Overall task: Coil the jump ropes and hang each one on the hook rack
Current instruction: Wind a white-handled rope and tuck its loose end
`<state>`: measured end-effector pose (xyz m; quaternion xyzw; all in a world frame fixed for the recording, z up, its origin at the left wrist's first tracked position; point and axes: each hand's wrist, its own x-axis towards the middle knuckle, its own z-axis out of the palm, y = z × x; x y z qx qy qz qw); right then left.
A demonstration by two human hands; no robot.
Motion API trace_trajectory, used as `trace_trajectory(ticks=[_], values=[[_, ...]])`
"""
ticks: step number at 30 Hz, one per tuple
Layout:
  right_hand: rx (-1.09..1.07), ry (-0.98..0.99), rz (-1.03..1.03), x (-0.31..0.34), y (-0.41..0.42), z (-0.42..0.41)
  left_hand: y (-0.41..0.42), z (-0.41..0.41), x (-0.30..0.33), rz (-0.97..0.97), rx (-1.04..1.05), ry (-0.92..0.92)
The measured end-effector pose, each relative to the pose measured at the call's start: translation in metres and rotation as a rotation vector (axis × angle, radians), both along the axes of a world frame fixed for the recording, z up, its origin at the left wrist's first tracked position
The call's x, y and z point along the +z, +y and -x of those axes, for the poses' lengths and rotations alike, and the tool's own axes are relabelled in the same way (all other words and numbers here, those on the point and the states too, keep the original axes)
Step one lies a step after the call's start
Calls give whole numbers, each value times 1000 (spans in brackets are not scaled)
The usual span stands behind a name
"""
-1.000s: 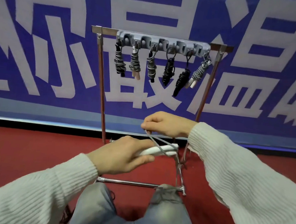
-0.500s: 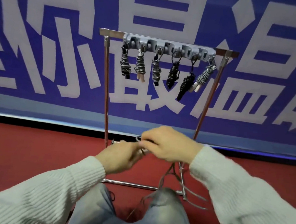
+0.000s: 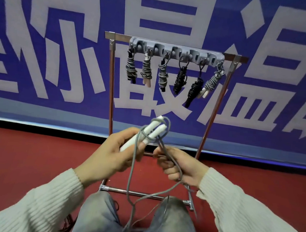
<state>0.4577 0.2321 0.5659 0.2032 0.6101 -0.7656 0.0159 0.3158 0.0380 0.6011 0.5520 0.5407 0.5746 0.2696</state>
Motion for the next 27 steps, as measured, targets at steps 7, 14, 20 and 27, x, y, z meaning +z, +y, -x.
trace_trajectory(ticks=[7,14,20,27], values=[[-175,131,-821,41,49,-1,13,23,1,180,155,759],[-165,-118,-1476,89,68,44,31,5,26,491,-305,849],[66,-471,-1329,50,77,50,21,18,53,283,-128,83],[75,-288,-1160,32,73,40,27,51,52,474,88,128]])
